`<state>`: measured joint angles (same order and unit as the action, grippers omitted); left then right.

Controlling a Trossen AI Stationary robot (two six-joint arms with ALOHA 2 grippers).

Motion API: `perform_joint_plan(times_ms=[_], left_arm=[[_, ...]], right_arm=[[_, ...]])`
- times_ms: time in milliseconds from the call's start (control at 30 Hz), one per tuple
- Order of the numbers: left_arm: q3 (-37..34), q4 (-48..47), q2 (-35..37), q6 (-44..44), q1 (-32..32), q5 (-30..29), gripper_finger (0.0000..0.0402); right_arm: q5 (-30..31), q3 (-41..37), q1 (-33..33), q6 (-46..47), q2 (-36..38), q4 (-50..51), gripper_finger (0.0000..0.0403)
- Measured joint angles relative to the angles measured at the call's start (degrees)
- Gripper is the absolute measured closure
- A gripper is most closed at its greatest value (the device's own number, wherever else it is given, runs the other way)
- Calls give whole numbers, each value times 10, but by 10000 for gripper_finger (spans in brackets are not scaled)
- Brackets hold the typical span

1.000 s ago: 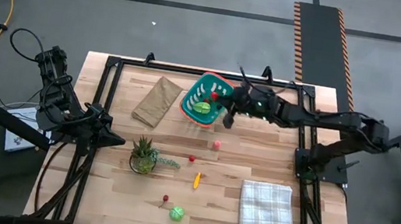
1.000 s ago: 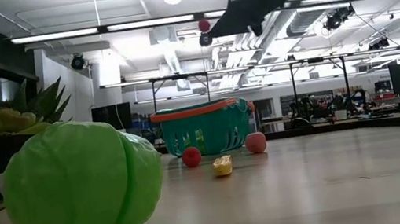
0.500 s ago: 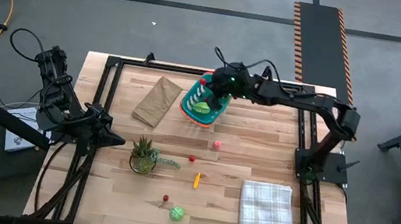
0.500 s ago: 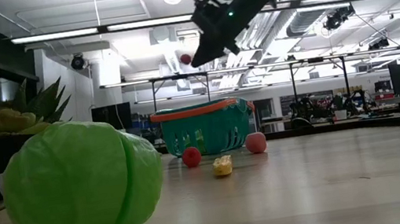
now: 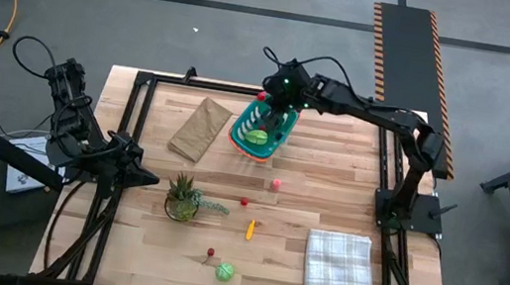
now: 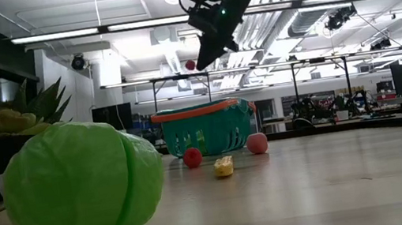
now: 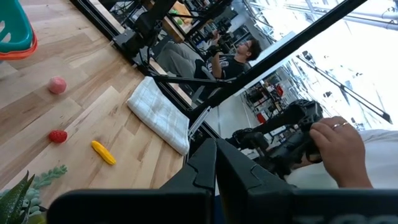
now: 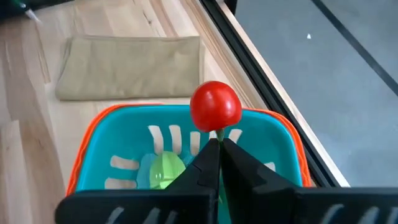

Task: Pick and placing Produce into tupperware
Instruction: Put the top red cherry in the green basket

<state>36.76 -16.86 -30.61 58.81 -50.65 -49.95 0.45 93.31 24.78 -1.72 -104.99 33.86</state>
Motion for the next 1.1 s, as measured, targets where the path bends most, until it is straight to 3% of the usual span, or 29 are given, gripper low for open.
perform_joint_plan(times_ms=[233,533,1100], left_arm=[[0,0,0,0,0,0,401],[0,0,0,0,0,0,401],[0,0,0,0,0,0,401]], right_arm=[[0,54,9,-2,0,102,403],[-37,58,16,2,-23,157,403],[-68,152,14,-39,-153,287,403]])
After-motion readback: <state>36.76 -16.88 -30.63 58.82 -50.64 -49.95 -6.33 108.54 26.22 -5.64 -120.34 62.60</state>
